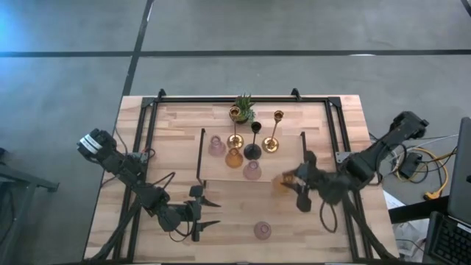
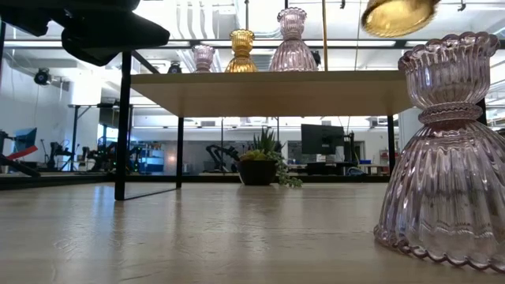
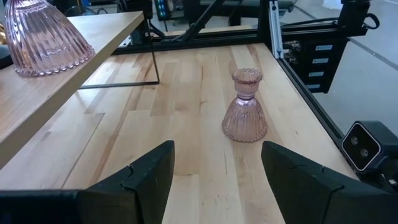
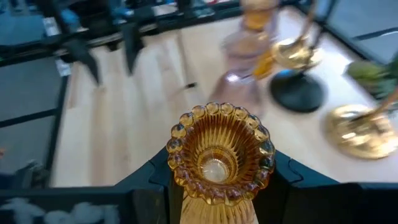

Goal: Pick & Place candle stick holders
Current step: Put the orange glass candle holder on the shelf

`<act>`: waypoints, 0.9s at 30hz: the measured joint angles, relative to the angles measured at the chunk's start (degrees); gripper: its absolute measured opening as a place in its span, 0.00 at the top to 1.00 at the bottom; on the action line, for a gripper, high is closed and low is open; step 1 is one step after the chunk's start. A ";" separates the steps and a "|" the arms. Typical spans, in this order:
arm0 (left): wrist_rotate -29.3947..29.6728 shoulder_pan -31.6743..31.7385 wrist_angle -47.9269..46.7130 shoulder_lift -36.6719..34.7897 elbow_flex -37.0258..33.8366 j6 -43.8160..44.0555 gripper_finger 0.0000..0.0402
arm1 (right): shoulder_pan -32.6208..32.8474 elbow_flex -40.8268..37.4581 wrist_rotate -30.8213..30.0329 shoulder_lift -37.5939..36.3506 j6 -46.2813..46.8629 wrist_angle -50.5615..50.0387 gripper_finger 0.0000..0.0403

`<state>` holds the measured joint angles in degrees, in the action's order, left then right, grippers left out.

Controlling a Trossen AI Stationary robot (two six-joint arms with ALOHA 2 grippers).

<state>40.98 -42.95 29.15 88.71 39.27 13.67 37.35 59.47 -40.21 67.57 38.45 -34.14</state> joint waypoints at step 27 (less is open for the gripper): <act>2.59 0.26 0.24 -0.02 0.23 -0.15 0.39 | -17.94 -6.10 6.76 -1.61 -17.13 6.01 0.69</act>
<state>43.57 -42.69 29.39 88.68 39.49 13.52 19.41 53.37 -33.45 65.96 21.33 -28.13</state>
